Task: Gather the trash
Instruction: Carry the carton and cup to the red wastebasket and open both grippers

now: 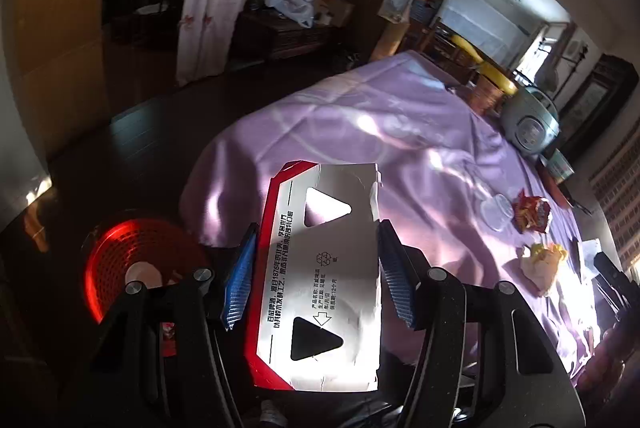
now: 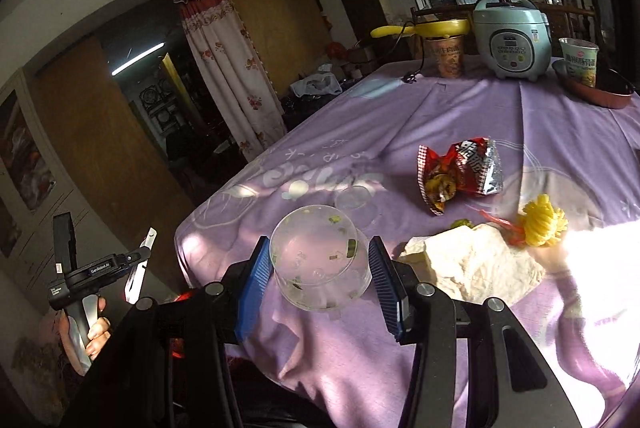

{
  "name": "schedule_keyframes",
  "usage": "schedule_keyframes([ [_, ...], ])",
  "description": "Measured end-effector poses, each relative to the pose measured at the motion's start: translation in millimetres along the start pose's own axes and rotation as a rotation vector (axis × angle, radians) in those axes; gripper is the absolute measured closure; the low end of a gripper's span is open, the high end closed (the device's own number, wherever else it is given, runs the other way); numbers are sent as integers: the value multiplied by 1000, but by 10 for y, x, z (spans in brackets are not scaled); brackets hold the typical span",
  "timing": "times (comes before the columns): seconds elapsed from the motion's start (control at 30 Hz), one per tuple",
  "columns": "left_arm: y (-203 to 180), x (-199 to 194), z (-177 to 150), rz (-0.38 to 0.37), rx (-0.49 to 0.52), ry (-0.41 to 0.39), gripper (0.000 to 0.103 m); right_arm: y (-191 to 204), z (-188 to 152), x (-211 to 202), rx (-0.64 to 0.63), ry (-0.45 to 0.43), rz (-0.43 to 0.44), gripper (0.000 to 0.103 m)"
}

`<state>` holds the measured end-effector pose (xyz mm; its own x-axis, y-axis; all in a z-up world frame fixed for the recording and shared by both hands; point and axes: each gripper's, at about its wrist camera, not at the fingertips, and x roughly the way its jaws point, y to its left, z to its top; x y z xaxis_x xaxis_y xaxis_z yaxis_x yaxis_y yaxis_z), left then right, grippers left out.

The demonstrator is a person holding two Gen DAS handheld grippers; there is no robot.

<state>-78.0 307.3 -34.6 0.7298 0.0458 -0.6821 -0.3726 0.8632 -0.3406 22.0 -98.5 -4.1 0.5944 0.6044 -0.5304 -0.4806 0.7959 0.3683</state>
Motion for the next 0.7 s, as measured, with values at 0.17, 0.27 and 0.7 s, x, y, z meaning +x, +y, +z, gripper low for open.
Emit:
schedule_keyframes([
  [0.17,729,12,-154,111,-126,15,45,415,16,263,-77,63,44,54],
  [0.27,1031,127,-218,171,-168,45,45,666,5,439,-114,104,74,54],
  [0.7,1806,391,-460,167,-327,126,23,1849,-211,1259,-304,297,183,54],
])
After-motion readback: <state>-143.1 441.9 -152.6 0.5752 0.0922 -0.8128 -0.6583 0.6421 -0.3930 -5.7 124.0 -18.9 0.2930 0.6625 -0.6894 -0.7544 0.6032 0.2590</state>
